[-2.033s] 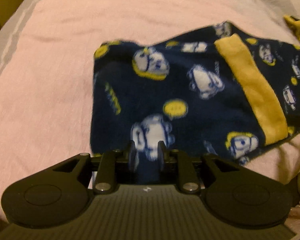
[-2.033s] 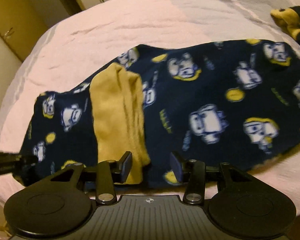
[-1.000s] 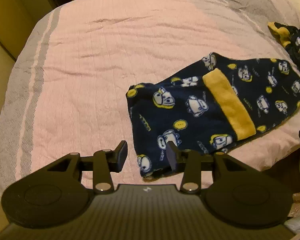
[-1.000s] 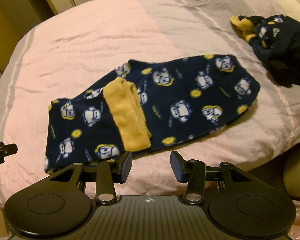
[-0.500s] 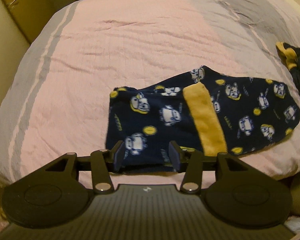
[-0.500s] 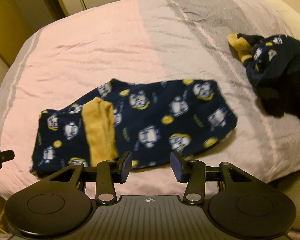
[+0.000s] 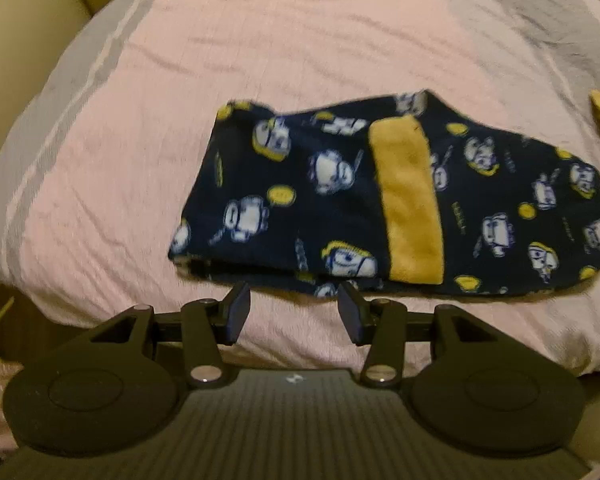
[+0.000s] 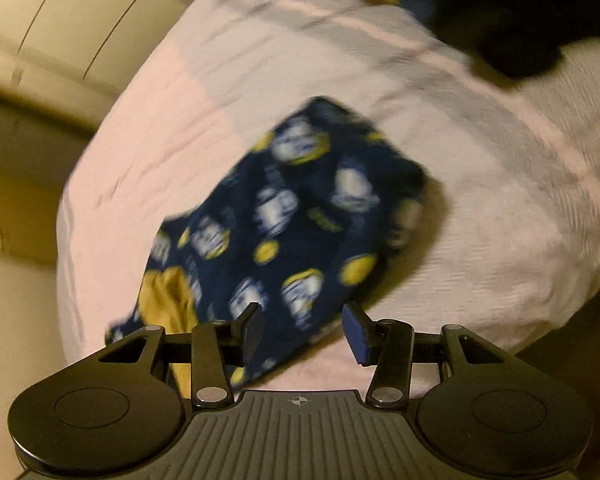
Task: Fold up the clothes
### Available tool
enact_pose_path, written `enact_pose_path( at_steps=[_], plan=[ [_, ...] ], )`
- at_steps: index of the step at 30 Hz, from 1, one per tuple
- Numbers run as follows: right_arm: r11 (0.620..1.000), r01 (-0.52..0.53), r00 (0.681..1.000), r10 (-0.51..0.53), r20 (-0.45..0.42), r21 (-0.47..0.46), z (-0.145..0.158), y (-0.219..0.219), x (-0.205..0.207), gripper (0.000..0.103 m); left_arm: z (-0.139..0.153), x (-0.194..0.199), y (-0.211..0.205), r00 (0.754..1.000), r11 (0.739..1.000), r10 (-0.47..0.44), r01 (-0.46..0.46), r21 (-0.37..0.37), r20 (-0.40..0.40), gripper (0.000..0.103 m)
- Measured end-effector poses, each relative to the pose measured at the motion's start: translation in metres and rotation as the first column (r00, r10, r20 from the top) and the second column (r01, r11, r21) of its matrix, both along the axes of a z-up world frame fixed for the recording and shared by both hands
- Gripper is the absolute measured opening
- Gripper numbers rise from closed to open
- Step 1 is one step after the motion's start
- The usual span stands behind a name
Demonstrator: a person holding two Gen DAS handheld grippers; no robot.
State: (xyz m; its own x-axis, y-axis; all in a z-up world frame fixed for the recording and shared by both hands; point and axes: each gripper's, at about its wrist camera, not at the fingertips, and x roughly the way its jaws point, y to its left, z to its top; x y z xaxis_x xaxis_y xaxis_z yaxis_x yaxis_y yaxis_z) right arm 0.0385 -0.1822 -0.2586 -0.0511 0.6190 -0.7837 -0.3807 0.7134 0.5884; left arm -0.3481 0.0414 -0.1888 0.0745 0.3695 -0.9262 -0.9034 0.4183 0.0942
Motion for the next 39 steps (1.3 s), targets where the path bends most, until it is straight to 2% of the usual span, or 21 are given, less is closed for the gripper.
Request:
enact_pose_path(
  at_steps=[2,4,7,10,17,18,19,20,22,23,26,27,29,31,32,33,35,38,39],
  plan=[
    [0.999,0.033,0.999,-0.033,0.030,0.000,-0.014,-0.007,0.012,0.061,-0.007,0.003,0.003,1.000,1.000,0.009,-0.009,-0.013,-0.003,0.044],
    [0.999,0.048,0.997,-0.048,0.068,0.003,-0.026,-0.010,0.023,0.063,-0.013,0.009,0.006,1.000,1.000,0.003,-0.003,-0.018,-0.004,0.044],
    [0.994,0.098,0.992,-0.102,0.072,0.050,-0.041,-0.010,0.037,0.064,-0.019,0.019,0.012,1.000,0.999,-0.012,0.012,-0.032,-0.004,0.044],
    [0.982,0.164,0.985,-0.167,0.033,0.090,-0.060,-0.007,0.048,0.069,-0.023,0.024,0.018,1.000,0.999,-0.020,0.021,-0.036,0.021,0.044],
    [0.951,0.288,0.957,-0.282,-0.068,0.108,-0.107,0.000,0.062,0.069,-0.043,0.024,0.044,0.999,0.997,0.009,-0.005,-0.079,0.048,0.044],
    [0.949,0.296,0.955,-0.290,-0.069,0.111,-0.110,0.001,0.062,0.061,-0.046,0.022,0.048,0.999,0.996,0.020,-0.016,-0.086,0.049,0.044],
    [0.947,0.302,0.953,-0.296,-0.069,0.111,-0.113,0.002,0.062,0.030,-0.049,0.019,0.053,0.998,0.995,0.033,-0.028,-0.093,0.053,0.044],
    [0.949,0.297,0.954,-0.292,-0.065,0.105,-0.113,0.003,0.061,0.016,-0.051,0.015,0.058,0.997,0.994,0.045,-0.039,-0.100,0.056,0.044],
    [0.954,0.285,0.958,-0.283,-0.038,0.092,-0.108,0.006,0.060,0.012,-0.055,0.006,0.067,0.996,0.992,0.063,-0.056,-0.110,0.063,0.044],
    [0.961,0.267,0.963,-0.268,0.005,0.075,-0.102,0.011,0.056,0.011,-0.056,0.002,0.072,0.995,0.991,0.071,-0.063,-0.114,0.066,0.044],
    [0.981,0.190,0.961,-0.181,0.207,-0.027,-0.070,0.036,0.036,0.009,-0.057,-0.013,0.086,0.994,0.991,0.079,-0.069,-0.118,0.076,0.044],
    [0.987,0.148,0.945,-0.124,0.304,-0.059,-0.055,0.050,0.022,0.008,-0.057,-0.019,0.091,0.994,0.991,0.078,-0.068,-0.117,0.079,0.044],
    [0.995,0.035,0.878,0.016,0.478,-0.098,-0.026,0.081,-0.019,0.008,-0.057,-0.032,0.102,0.993,0.991,0.078,-0.068,-0.116,0.091,0.044],
    [0.986,-0.096,0.762,0.160,0.628,-0.134,0.003,0.114,-0.069,0.008,-0.056,-0.048,0.115,0.991,0.991,0.081,-0.068,-0.118,0.106,0.044],
    [0.975,-0.161,0.693,0.223,0.685,-0.155,0.016,0.130,-0.096,0.008,-0.056,-0.057,0.122,0.990,0.990,0.085,-0.071,-0.119,0.113,0.044],
    [0.960,-0.236,0.644,0.272,0.715,-0.153,0.026,0.143,-0.130,0.008,-0.054,-0.068,0.130,0.989,0.990,0.089,-0.074,-0.121,0.121,0.044],
    [0.911,-0.381,0.537,0.357,0.764,-0.158,0.044,0.169,-0.197,0.008,-0.052,-0.090,0.143,0.986,0.989,0.092,-0.074,-0.125,0.142,0.044],
    [0.791,-0.587,0.434,0.488,0.757,-0.174,0.045,0.201,-0.293,0.009,-0.051,-0.121,0.161,0.983,0.989,0.089,-0.068,-0.130,0.159,0.044],
    [0.737,-0.638,0.399,0.565,0.722,-0.224,0.033,0.212,-0.318,0.013,-0.052,-0.131,0.166,0.983,0.989,0.087,-0.065,-0.134,0.162,0.044]
  ],
)
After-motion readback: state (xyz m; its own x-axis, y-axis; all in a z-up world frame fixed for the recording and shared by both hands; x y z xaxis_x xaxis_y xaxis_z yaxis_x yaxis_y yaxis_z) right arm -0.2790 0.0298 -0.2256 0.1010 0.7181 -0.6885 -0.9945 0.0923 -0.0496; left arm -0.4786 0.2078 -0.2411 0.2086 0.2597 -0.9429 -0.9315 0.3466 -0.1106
